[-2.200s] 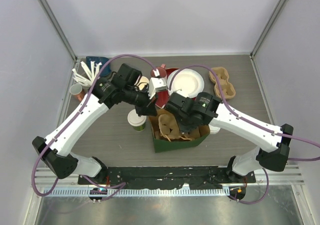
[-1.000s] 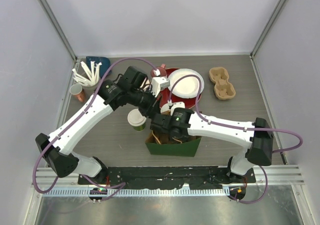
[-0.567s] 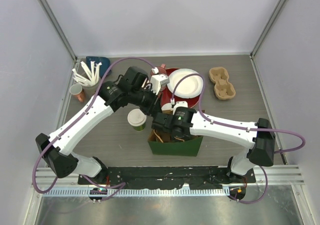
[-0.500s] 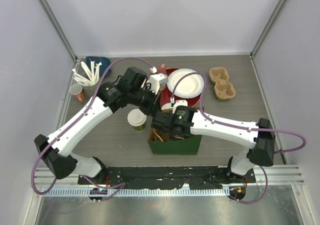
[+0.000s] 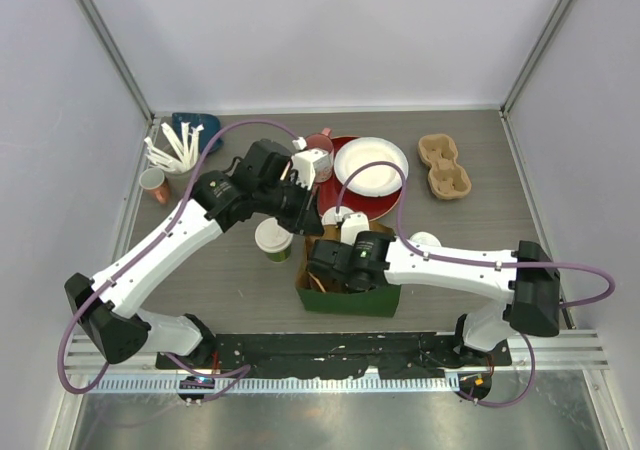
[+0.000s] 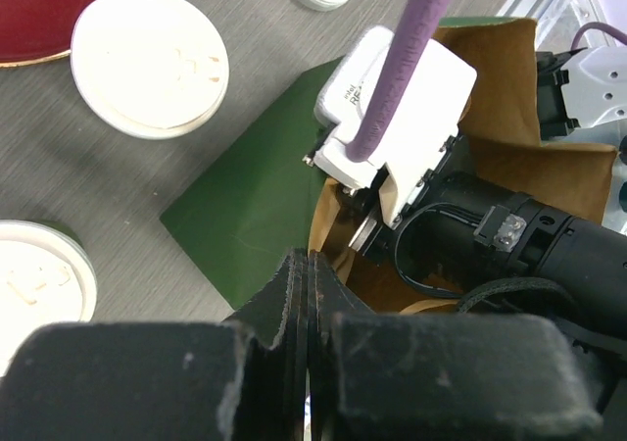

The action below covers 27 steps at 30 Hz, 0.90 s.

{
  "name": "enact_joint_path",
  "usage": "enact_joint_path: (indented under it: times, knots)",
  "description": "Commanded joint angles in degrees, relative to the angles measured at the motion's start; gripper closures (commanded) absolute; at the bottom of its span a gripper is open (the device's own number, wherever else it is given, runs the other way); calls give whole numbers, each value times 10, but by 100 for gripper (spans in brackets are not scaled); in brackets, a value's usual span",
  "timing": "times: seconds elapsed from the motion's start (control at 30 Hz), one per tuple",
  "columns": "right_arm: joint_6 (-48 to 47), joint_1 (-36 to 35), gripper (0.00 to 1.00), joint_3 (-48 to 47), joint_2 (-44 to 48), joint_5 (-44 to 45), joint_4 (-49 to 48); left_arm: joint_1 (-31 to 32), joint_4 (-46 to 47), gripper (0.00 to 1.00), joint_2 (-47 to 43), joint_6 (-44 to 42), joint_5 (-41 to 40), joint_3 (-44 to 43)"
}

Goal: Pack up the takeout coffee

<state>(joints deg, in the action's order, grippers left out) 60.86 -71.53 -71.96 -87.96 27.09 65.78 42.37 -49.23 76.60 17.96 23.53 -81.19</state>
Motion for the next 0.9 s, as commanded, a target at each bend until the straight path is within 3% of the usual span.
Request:
enact_joint_path:
  times: [0.0, 0.37, 0.57, 0.87]
  knots:
    - [-1, -4, 99, 40, 31, -5, -14, -2, 57, 100, -7, 23, 0, -3]
    - [2, -3, 99, 34, -9, -7, -54, -2, 72, 100, -24, 61, 19, 32]
    - [39, -3, 99, -8, -88, -5, 50, -2, 79, 100, -27, 67, 19, 30]
    - [32, -3, 99, -27, -54, 9, 33, -2, 83, 100, -40, 61, 10, 44]
